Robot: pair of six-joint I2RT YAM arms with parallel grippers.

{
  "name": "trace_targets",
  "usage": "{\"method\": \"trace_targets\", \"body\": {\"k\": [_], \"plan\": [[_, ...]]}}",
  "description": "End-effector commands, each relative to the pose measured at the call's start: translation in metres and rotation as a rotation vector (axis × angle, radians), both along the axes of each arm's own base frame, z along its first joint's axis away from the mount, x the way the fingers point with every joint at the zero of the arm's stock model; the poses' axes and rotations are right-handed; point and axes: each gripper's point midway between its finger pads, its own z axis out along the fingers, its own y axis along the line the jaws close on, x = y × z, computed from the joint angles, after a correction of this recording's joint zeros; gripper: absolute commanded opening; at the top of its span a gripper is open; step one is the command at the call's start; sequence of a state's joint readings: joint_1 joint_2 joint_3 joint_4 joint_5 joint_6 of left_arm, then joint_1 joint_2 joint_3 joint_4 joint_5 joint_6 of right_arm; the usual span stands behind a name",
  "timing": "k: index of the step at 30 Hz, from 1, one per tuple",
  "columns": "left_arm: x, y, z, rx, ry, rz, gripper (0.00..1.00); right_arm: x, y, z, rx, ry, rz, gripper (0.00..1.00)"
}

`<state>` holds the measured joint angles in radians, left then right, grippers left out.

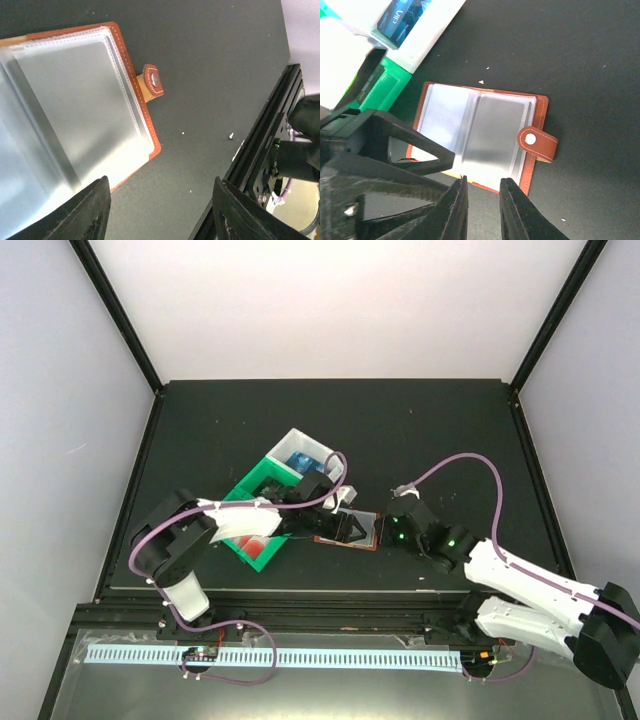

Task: Put the credit cards into the card holder
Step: Turn over the card slot in the card holder, then adjust the storage box at the center of the board.

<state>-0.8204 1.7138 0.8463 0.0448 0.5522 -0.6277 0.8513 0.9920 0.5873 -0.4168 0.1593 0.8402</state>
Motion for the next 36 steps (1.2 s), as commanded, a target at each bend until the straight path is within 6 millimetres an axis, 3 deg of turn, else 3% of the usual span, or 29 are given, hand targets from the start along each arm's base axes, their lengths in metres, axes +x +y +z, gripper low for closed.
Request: {"method": "trace_targets", "body": {"k": [1,5,10,13,16,22,28,33,36], "plan": [[0.007,0.008,0.044,0.006,-0.157,-0.019,0.6,-0.001,-0.005,0.003,-0.007,-0.016,-0.006,0.21],[0.014,0.051,0.072,0.175,-0.338,0.026,0.74,-0.001,0.009,0.008,0.022,-0.016,0.051,0.22],[0.016,0.142,0.09,0.479,-0.425,0.191,0.98,-0.002,0.037,0.012,0.093,-0.015,0.161,0.22],[0.008,0.182,0.092,0.529,-0.381,0.275,0.97,-0.003,0.054,0.01,0.117,-0.007,0.211,0.22],[0.0,0.212,0.082,0.548,-0.327,0.338,0.88,-0.007,0.075,0.01,0.143,-0.007,0.276,0.22],[-0.004,0.228,0.056,0.517,-0.169,0.374,0.73,-0.03,0.14,0.014,0.089,-0.122,0.513,0.23],[-0.003,0.252,0.026,0.624,0.006,0.451,0.54,-0.047,0.196,-0.019,0.037,-0.051,0.627,0.23],[0.002,0.271,0.012,0.729,0.037,0.496,0.39,-0.042,0.217,-0.038,0.036,0.003,0.611,0.22],[0.009,0.267,0.007,0.731,0.031,0.471,0.39,-0.035,0.224,-0.045,0.019,0.011,0.585,0.22]]}}
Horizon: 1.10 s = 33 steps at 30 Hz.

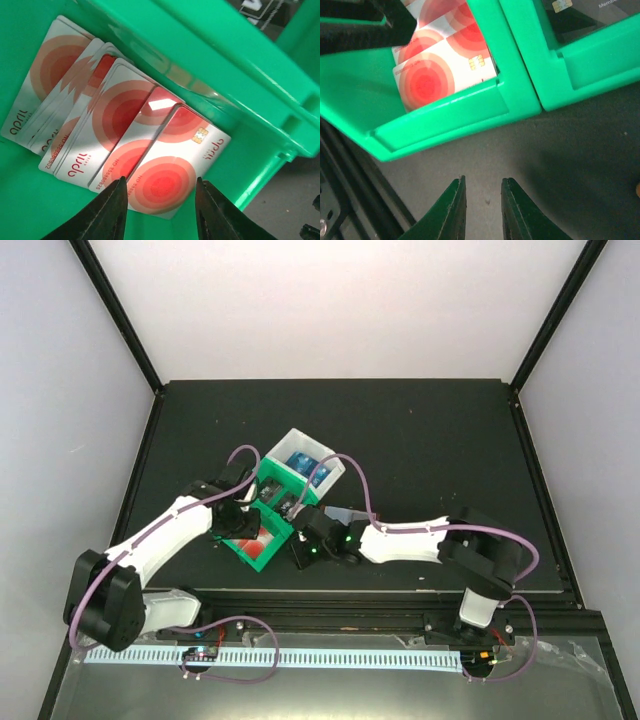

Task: Put the credit cards into the card holder
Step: Adjust the storage box at the center of the board.

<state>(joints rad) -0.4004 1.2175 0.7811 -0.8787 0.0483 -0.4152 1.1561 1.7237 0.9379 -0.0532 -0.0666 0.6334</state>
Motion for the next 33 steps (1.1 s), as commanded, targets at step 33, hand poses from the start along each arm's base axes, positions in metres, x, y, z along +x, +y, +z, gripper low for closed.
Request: {"method": "trace_targets", "body": {"k": [33], "plan": [[0.018,-0.018,-0.044,-0.029,0.121,-0.073,0.52,0.094,0.001,-0.024,-0.047,-0.035,-0.253,0.22]]}}
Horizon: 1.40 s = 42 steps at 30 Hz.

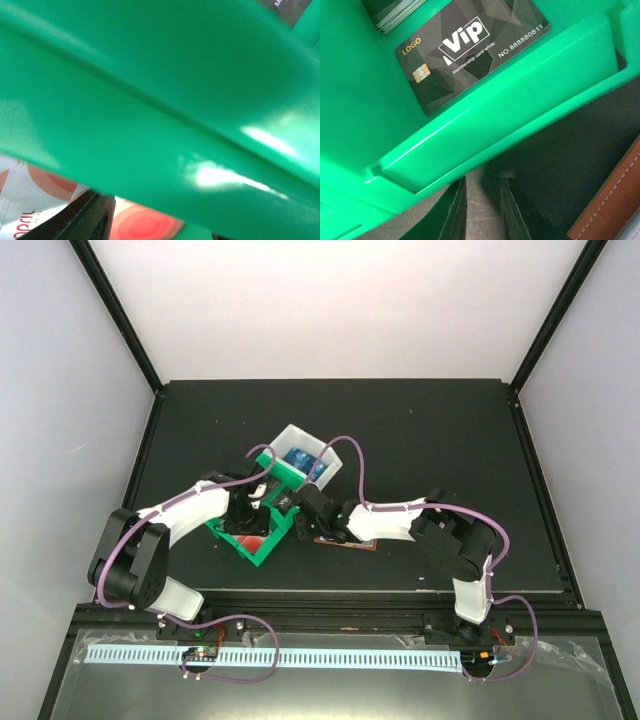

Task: Put the credit cards into the card holder
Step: Adjust the storage box at the center of the board, then pick up the credit card from the storage box.

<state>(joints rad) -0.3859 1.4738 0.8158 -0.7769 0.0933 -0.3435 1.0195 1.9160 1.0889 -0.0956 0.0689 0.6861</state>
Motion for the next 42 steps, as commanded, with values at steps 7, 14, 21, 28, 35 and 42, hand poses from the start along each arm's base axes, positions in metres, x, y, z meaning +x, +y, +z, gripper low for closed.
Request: {"method": "trace_targets", "body": {"k": [7,14,21,28,35,42], "plan": [[-0.007,-0.01,-0.003,-0.081,0.047,0.041,0.48,0.004,0.019,0.014,0.084,-0.007,0.024,0.22],[-0.007,-0.026,0.015,-0.18,0.029,-0.015,0.43,0.002,0.023,0.018,0.104,0.002,0.032,0.22],[-0.015,-0.023,0.015,-0.171,0.041,-0.046,0.41,0.001,0.023,0.016,0.105,0.007,0.032,0.22],[-0.019,-0.034,0.024,-0.246,0.046,-0.064,0.38,0.001,0.023,0.016,0.11,0.01,0.03,0.22],[-0.031,-0.042,0.036,-0.315,0.067,-0.082,0.38,0.001,0.022,0.013,0.094,0.013,0.029,0.22],[-0.035,-0.053,0.044,-0.394,0.082,-0.076,0.37,0.001,0.021,0.015,0.096,0.011,0.023,0.22]]}}
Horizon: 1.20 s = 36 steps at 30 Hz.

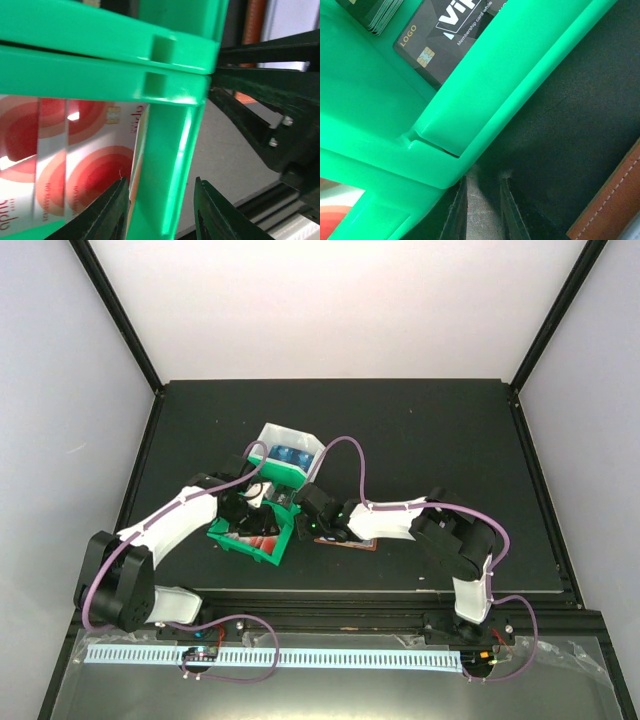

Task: Put the credit cards into the card holder
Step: Pick up the credit card from the storage box.

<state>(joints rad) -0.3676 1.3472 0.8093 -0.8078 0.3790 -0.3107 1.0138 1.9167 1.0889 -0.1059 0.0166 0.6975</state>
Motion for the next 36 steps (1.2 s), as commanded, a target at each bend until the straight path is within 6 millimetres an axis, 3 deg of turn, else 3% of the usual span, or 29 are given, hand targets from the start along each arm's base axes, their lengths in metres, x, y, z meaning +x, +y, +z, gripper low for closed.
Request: {"method": "trace_targets", "body": {"k": [1,5,16,22,28,36], "plan": [[-0.017,-0.016,0.006,-0.108,0.074,-0.02,0.37,0.008,0.019,0.017,0.078,-0.036,0.003,0.22],[-0.02,-0.025,0.008,-0.171,0.105,-0.008,0.37,0.008,0.019,0.017,0.078,-0.034,0.0,0.22],[-0.018,-0.023,-0.001,-0.154,0.112,0.015,0.38,0.008,0.017,0.016,0.072,-0.033,-0.005,0.22],[-0.014,-0.01,-0.016,-0.068,0.088,0.017,0.39,0.008,0.017,0.016,0.074,-0.033,-0.008,0.22],[-0.012,-0.008,-0.023,-0.042,0.08,0.008,0.5,0.008,0.016,0.016,0.074,-0.032,-0.013,0.22],[-0.008,0.004,-0.03,0.051,0.074,0.018,0.47,0.008,0.015,0.015,0.07,-0.032,-0.016,0.21]]}}
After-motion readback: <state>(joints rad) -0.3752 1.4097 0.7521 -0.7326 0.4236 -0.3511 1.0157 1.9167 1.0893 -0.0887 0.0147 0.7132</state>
